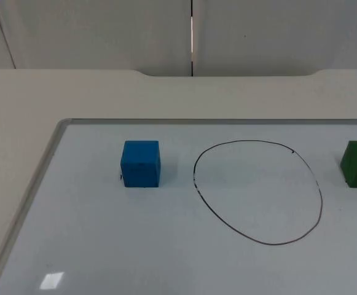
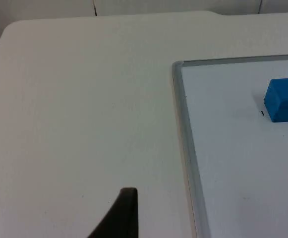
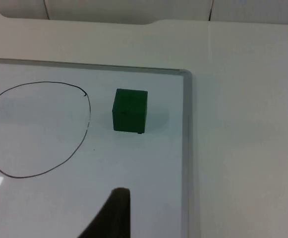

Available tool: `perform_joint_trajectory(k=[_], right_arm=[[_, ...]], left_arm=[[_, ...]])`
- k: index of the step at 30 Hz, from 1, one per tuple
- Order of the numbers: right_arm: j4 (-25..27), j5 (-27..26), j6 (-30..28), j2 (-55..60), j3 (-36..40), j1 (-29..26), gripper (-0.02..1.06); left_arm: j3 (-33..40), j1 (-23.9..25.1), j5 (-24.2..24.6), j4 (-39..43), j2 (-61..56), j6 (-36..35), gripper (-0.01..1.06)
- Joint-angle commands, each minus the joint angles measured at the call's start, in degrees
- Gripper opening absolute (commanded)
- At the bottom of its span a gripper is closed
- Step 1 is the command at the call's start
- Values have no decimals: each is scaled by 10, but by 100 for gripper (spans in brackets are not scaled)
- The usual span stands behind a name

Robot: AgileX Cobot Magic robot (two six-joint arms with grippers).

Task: Push the two cubes into the marked area.

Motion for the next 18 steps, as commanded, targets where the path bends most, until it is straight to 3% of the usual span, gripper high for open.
perform_joint_trajectory(k=[1,18], right_arm=[[-1,0,1,-2,3,-3,105],[-1,0,1,-2,3,-3,105]], left_arm=[[-11,2,-2,0,5,-3,105],[-45,2,-27,0,110,-3,105]])
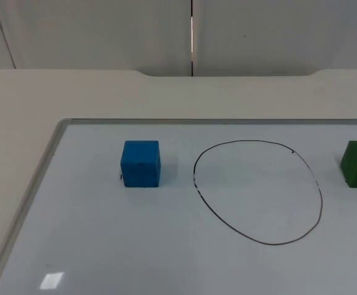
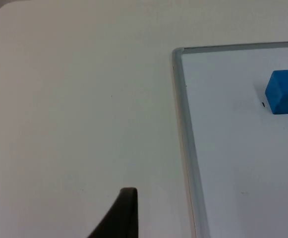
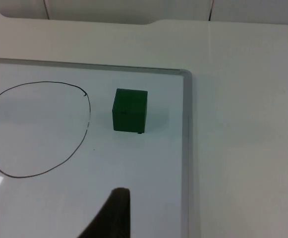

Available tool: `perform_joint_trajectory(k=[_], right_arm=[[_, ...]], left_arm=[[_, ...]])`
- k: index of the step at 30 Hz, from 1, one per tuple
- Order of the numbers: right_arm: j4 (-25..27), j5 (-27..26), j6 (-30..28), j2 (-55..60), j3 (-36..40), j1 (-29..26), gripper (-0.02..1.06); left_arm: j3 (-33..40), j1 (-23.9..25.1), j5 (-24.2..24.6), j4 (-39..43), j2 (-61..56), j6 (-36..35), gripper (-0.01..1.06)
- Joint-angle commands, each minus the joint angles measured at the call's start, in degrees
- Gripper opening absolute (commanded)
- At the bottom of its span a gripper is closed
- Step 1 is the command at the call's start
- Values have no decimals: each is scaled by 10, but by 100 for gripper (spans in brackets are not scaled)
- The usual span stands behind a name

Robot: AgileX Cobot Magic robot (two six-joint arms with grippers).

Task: Push the two cubes into the marked area.

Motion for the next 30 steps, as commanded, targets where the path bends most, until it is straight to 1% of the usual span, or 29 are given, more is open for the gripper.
perform_joint_trajectory(k=[1,6,8,13,19,22,23,27,29,30], right_arm=[[-1,0,4,-2,3,-3,105],[-1,0,4,-2,3,-3,105],[-1,0,4,-2,3,-3,105],[-1,0,4,-2,3,-3,105],[-1,0,4,-2,3,-3,105],[-1,0,4,-2,3,-3,105],[-1,0,4,-2,3,-3,105],[-1,0,4,-2,3,-3,105],[-1,0,4,-2,3,-3,105],[-1,0,4,-2,3,-3,105]], left_arm=[[-5,2,-21,0,8,-3,105],[-5,2,-42,-1,24,-3,105],[-5,2,-59,-1,40,-3,105],[-5,2,-76,-1,61,-3,105],[-5,2,-102,-1,118,-3,105],[-5,2,-130,-1,153,-3,105],[-5,2,-130,-1,153,-3,105],[-5,2,-158,-16,202,13,105],[-5,2,-163,-24,213,21,105],[-5,2,-168,-46,231,37,105]])
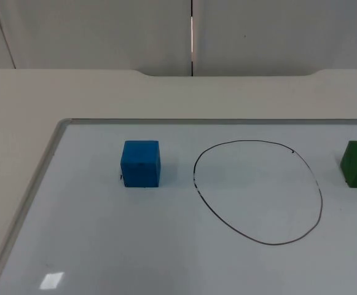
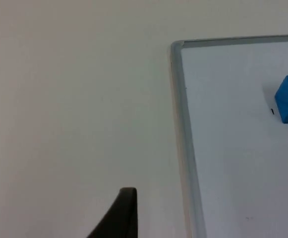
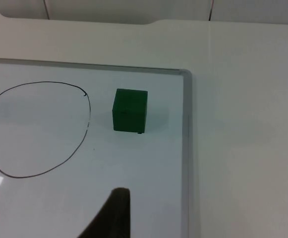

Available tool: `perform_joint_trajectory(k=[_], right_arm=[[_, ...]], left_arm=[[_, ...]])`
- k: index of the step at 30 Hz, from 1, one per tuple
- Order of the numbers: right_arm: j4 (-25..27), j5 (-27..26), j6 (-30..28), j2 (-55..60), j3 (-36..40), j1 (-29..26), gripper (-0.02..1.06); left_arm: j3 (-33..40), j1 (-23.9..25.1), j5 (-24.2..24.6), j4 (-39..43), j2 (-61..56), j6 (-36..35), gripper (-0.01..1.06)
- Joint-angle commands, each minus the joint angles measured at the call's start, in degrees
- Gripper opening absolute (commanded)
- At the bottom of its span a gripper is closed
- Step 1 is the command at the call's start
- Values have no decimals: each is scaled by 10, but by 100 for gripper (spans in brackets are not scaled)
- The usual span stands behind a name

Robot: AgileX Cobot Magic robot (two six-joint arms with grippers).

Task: Push the two cubes into the marked area.

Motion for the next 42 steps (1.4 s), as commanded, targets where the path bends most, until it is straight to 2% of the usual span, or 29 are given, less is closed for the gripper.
perform_joint_trajectory(k=[1,5,8,9,12,14,15,19,20,22,24,26,30,34,42], right_arm=[[-1,0,4,-2,3,-3,105],[-1,0,4,-2,3,-3,105],[-1,0,4,-2,3,-3,105],[-1,0,4,-2,3,-3,105],[-1,0,4,-2,3,-3,105],[-1,0,4,-2,3,-3,105],[-1,0,4,-2,3,-3,105],[-1,0,4,-2,3,-3,105],[-1,0,4,-2,3,-3,105],[-1,0,4,-2,3,-3,105],[-1,0,4,-2,3,-3,105],[-1,0,4,-2,3,-3,105],[-1,0,4,-2,3,-3,105],[-1,0,4,-2,3,-3,105],[-1,0,4,-2,3,-3,105]], left_arm=[[-5,2,-15,-38,22,23,105],[-5,2,-23,-111,58,80,100],[-5,2,-34,-180,94,132,84],[-5,2,-34,-180,94,132,84],[-5,2,-46,-246,132,178,67],[-5,2,-46,-292,152,235,53],[-5,2,-46,-292,152,235,53],[-5,2,-47,-411,192,378,24],[-5,2,-47,-411,192,378,24],[-5,2,-47,-476,215,445,11],[-5,2,-49,-517,237,490,3],[-5,2,-52,-535,246,506,0],[-5,2,-54,-638,297,599,0],[-5,2,-54,-684,348,644,0],[-12,2,-54,-724,432,678,0]])
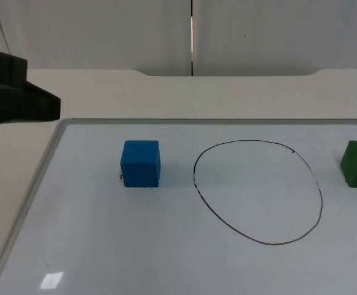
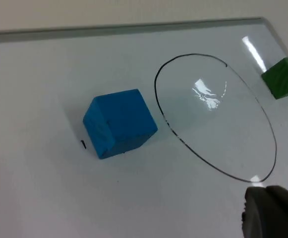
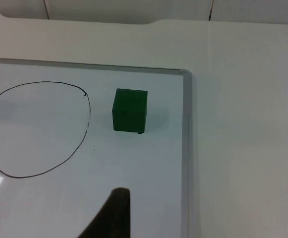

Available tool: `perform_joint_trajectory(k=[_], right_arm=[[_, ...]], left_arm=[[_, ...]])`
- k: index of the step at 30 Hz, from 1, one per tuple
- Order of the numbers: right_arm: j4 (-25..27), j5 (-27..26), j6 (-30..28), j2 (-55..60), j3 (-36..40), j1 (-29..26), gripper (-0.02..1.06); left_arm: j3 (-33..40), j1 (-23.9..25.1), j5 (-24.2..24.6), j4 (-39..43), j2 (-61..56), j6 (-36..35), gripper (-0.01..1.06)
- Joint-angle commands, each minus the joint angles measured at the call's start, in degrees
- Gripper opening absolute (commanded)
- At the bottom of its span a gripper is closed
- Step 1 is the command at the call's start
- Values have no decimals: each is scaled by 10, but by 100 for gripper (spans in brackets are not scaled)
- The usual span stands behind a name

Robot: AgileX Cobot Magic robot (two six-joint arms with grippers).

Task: Push the two cubes into the marked area.

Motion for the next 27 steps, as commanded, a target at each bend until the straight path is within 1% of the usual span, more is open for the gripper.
perform_joint_trajectory(k=[1,5,7,8,9,12,13,15,17,21,27], right_arm=[[-1,0,1,-2,3,-3,105],[-1,0,1,-2,3,-3,105],[1,0,1,-2,3,-3,105],[1,0,1,-2,3,-3,105],[3,0,1,-2,3,-3,105],[11,0,-3,-2,3,-3,105],[11,0,-3,-2,3,-3,105],[11,0,-3,-2,3,-3,105],[11,0,-3,-2,3,-3,105],[11,0,-3,-2,3,-3,105],[11,0,-3,-2,3,-3,105]], left_arm=[[-12,2,0,-20,29,11,0],[-24,-2,-6,-23,59,8,0],[-31,-16,-37,-20,76,2,0],[-31,-16,-37,-20,76,2,0],[-36,-39,-85,-20,88,-8,0],[-44,-79,-162,-20,109,-15,0],[-44,-79,-162,-20,109,-15,0],[-50,-100,-211,-18,126,-27,0],[-60,-114,-234,-19,143,-26,0],[-87,-128,-239,-20,184,-27,0],[-117,-131,-240,-21,236,-27,0]])
